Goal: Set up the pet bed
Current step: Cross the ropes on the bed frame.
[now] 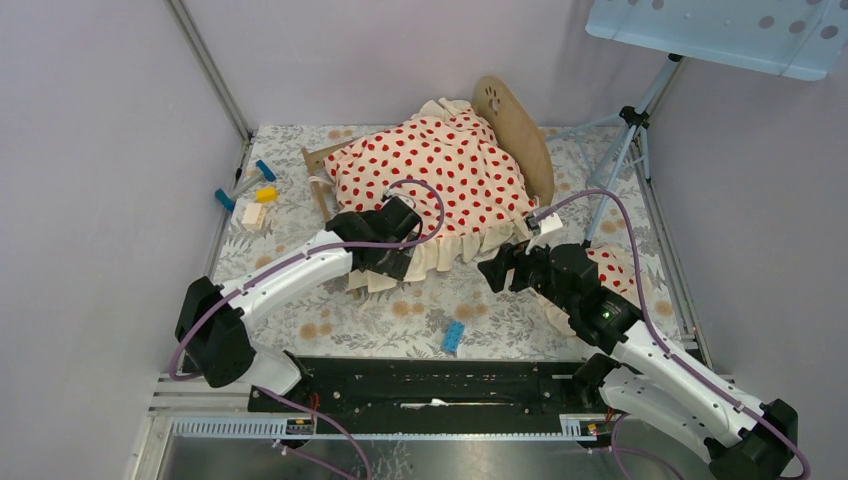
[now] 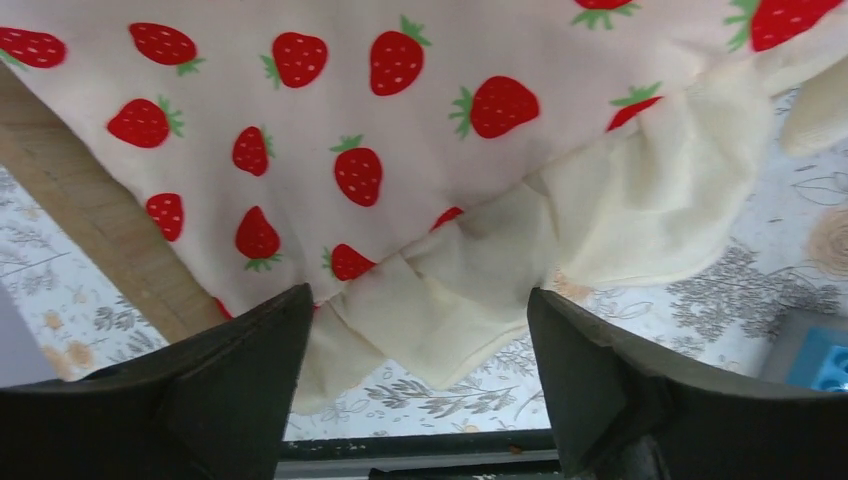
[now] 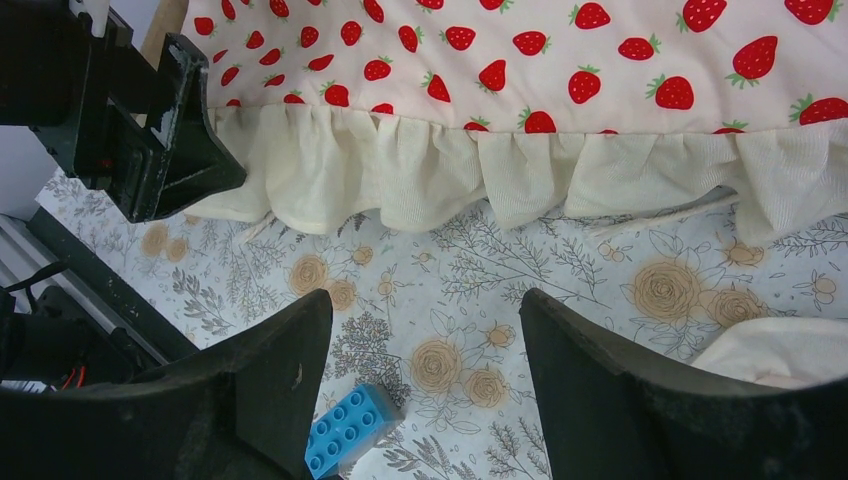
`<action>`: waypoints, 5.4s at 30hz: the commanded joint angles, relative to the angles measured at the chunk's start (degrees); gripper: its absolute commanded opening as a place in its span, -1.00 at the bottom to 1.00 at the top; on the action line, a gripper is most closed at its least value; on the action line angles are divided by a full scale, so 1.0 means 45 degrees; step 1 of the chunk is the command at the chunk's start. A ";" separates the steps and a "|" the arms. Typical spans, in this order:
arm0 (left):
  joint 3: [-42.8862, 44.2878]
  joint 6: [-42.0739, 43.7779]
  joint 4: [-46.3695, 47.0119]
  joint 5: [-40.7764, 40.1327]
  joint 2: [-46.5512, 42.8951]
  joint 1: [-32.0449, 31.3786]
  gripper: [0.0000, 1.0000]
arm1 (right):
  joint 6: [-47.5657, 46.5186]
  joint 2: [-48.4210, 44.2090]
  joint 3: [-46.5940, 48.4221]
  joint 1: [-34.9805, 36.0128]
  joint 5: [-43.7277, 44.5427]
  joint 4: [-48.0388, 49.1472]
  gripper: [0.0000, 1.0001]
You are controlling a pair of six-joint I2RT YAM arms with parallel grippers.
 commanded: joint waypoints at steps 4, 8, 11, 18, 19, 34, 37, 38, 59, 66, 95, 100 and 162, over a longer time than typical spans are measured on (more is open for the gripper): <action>0.0468 0.0106 -0.0233 -0.1032 -0.0002 -0.0056 0.07 | 0.0195 -0.0283 -0.0255 -0.0024 0.0305 0.0379 0.53; 0.0584 0.0302 -0.0262 -0.1025 0.0303 -0.0056 0.00 | 0.0269 -0.0517 -0.0483 -0.0019 0.0420 0.0505 0.53; 0.0723 0.0343 -0.0325 -0.0979 0.0490 -0.0056 -0.28 | 0.0264 -0.0670 -0.0575 -0.0028 0.0513 0.0469 0.54; 0.1643 0.0560 -0.0399 -0.0392 0.0740 -0.0056 -0.55 | 0.0265 -0.1013 -0.0965 -0.0024 0.0634 0.0498 0.55; 0.1905 0.0600 -0.0426 -0.0175 0.0810 -0.0056 -0.55 | 0.0271 -0.1074 -0.0999 -0.0019 0.0622 0.0514 0.55; 0.3576 0.1261 -0.0641 0.1167 0.1673 0.0117 -0.74 | -0.0086 -0.0902 -0.2630 -0.0030 -0.3104 0.4212 0.39; 0.3627 0.1261 -0.0653 0.1585 0.1769 0.0376 -0.74 | -0.0212 -0.0469 -0.3462 0.0525 -0.3302 0.6193 0.37; 0.3630 0.1279 -0.0645 0.1769 0.1793 0.0499 -0.74 | -0.0470 -0.0159 -0.3540 0.1114 -0.2824 0.6609 0.37; 0.2504 0.2356 -0.0084 0.3701 0.1183 0.3112 -0.73 | -0.2354 1.3690 0.0979 0.6013 0.2383 1.5669 0.54; 0.2201 0.2609 0.0172 0.4060 0.1223 0.3847 -0.73 | -0.2287 1.5953 0.3862 0.5324 0.2179 1.4097 0.57; 0.1958 0.2668 0.0759 0.4150 0.1898 0.5021 -0.73 | -0.1991 1.8246 0.7036 0.4149 0.1748 1.1276 0.16; 0.1933 0.2687 0.0760 0.4171 0.1848 0.5079 -0.73 | -0.1565 1.7477 0.5630 0.4161 0.1668 1.1889 -0.20; 0.1976 0.2669 0.0756 0.5575 0.1888 0.5120 -0.63 | -0.2469 2.1005 0.9859 0.4754 0.3339 1.2011 0.16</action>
